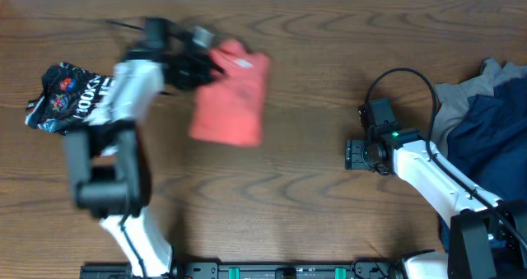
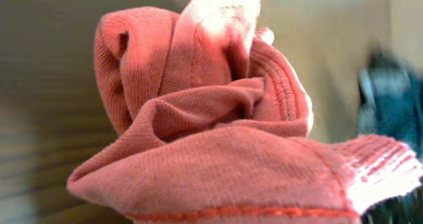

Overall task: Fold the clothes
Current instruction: 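Grasp the folded orange bundle with the left gripper and lift it, then place the bundle onto the black graphic t-shirt at left and release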

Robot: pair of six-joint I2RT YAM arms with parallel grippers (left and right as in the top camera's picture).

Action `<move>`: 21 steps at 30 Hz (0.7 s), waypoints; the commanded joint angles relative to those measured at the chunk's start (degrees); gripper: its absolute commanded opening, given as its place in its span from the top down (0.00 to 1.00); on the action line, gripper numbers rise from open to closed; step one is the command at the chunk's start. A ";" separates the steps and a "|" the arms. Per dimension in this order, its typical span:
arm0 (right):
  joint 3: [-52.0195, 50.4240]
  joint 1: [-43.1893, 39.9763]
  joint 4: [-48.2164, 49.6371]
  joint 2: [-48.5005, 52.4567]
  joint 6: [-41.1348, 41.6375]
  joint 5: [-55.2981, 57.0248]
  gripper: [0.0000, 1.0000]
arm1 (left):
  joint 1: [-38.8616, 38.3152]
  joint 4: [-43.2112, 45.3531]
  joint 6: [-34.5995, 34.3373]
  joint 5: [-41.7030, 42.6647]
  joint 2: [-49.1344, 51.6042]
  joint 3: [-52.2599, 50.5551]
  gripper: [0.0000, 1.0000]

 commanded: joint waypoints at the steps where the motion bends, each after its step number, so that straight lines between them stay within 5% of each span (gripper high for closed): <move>1: 0.28 -0.17 -0.17 0.13 0.22 0.00 0.25 | 6.38 0.35 -0.96 -8.59 -6.40 1.60 0.94; 10: 0.28 -0.17 -0.17 0.13 0.22 0.02 0.24 | 22.97 2.21 -0.98 -14.32 -8.41 1.57 0.94; 21: 0.28 -0.17 -0.31 0.13 0.22 0.00 0.24 | 32.48 4.37 -1.01 -19.21 -7.87 1.57 0.94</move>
